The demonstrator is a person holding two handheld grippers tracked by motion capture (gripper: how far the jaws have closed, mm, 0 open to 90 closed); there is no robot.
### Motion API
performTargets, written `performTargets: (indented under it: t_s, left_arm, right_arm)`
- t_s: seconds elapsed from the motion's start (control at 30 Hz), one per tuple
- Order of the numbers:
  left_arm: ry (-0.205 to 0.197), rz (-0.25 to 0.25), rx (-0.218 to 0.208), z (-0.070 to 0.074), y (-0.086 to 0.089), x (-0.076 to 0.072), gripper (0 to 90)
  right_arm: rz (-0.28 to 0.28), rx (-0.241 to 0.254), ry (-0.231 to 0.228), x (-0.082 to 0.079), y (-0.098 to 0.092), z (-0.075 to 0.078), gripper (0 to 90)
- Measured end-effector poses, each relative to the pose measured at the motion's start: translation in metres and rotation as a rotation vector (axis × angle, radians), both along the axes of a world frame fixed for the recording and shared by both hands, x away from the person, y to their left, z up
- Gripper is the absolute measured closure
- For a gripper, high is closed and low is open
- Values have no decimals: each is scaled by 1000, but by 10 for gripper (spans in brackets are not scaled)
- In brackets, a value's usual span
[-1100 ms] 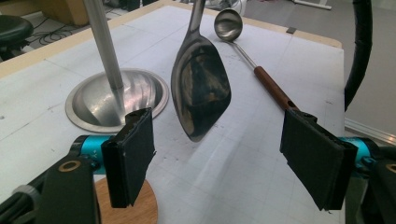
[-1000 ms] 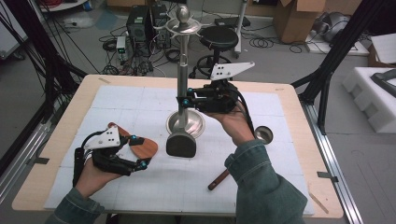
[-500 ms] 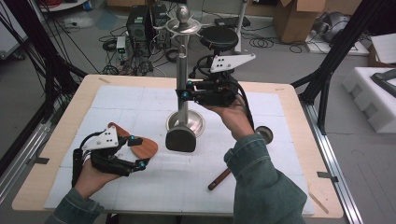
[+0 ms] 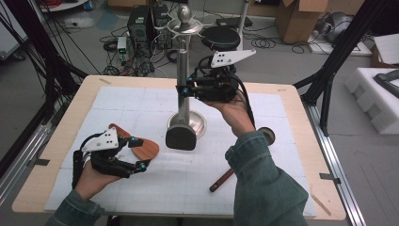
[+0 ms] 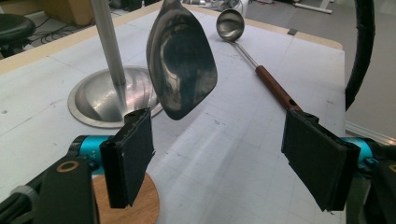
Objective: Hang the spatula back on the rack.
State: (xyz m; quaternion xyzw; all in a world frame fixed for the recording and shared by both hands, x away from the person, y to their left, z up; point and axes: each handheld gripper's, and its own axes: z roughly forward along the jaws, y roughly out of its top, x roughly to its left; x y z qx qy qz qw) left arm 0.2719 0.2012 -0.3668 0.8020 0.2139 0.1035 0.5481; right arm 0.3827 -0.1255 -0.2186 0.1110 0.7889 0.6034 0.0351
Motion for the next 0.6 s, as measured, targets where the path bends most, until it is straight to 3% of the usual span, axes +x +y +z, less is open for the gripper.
performTargets:
  t_s: [0.6]
  left_arm:
    - [-2, 4, -17, 1, 6, 1, 257]
  right_arm:
    - [-14, -16, 12, 15, 19, 0, 759]
